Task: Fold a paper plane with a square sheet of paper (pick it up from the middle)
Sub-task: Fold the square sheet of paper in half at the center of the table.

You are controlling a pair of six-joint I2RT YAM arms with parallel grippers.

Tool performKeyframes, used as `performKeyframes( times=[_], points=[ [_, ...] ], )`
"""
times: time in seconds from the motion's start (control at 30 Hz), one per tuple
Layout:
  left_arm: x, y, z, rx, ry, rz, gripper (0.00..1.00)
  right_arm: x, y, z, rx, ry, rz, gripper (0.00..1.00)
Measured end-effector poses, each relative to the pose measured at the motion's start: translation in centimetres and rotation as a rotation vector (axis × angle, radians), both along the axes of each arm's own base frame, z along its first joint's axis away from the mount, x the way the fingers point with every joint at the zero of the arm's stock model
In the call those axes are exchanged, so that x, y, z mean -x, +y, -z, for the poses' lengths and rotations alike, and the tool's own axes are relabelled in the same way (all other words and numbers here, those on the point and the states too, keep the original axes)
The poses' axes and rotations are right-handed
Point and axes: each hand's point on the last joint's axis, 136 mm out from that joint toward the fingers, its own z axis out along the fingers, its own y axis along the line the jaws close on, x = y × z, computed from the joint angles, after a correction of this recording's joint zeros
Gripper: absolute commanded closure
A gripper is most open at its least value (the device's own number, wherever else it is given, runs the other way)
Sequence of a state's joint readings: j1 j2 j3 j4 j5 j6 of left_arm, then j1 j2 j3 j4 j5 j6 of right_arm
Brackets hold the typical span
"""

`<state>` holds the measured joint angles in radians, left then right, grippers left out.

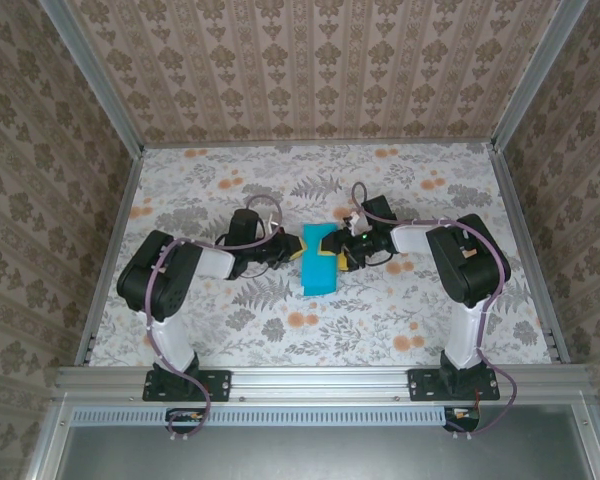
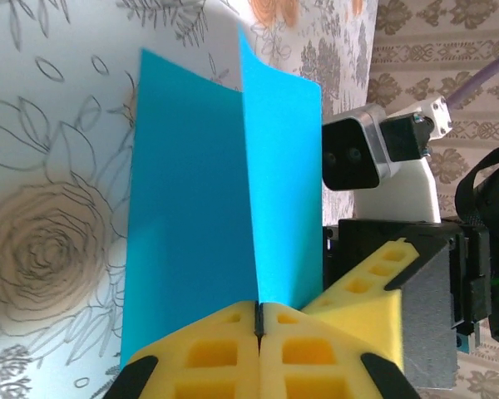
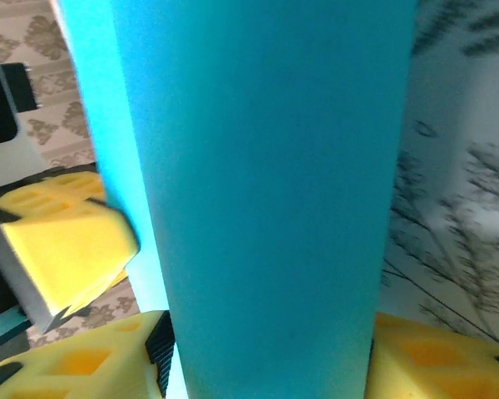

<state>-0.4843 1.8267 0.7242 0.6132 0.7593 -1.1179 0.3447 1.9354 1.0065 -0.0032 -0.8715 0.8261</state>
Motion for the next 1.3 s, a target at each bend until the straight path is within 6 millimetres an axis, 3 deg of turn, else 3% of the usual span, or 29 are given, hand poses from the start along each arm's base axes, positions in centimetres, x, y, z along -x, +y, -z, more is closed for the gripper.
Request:
performKeyframes(
  times=[0.23,0.5,0.77,1.1,1.3],
  points=[
    [0.4,-0.2,0.4,-0.021,-0.004,0.008,1.00,0.5,-1.8,-0.8,0.137,-0.039,0.021,0.22],
    [1.0,-1.4,0.2,-0.025,-0.010,0.038,1.00,1.0,-4.2,-0.8,0.307,-0.073,0.045,0.19],
    [1.2,-3.4,-0.1,-0.020,-0.024,0.077,1.00,1.7,-4.4,-0.4,0.349,-0.082,0.016,0.28],
    [1.3,-3.3,1.4,-0.075,0.008,0.075,0.94,1.7,-3.6,0.9,0.372,-0.063,-0.013,0.43],
    [1.1,-3.0,1.9,-0.121,0.013,0.078,0.91,2.0,-4.1,1.7,0.403,-0.040,-0.011,0.43]
  ],
)
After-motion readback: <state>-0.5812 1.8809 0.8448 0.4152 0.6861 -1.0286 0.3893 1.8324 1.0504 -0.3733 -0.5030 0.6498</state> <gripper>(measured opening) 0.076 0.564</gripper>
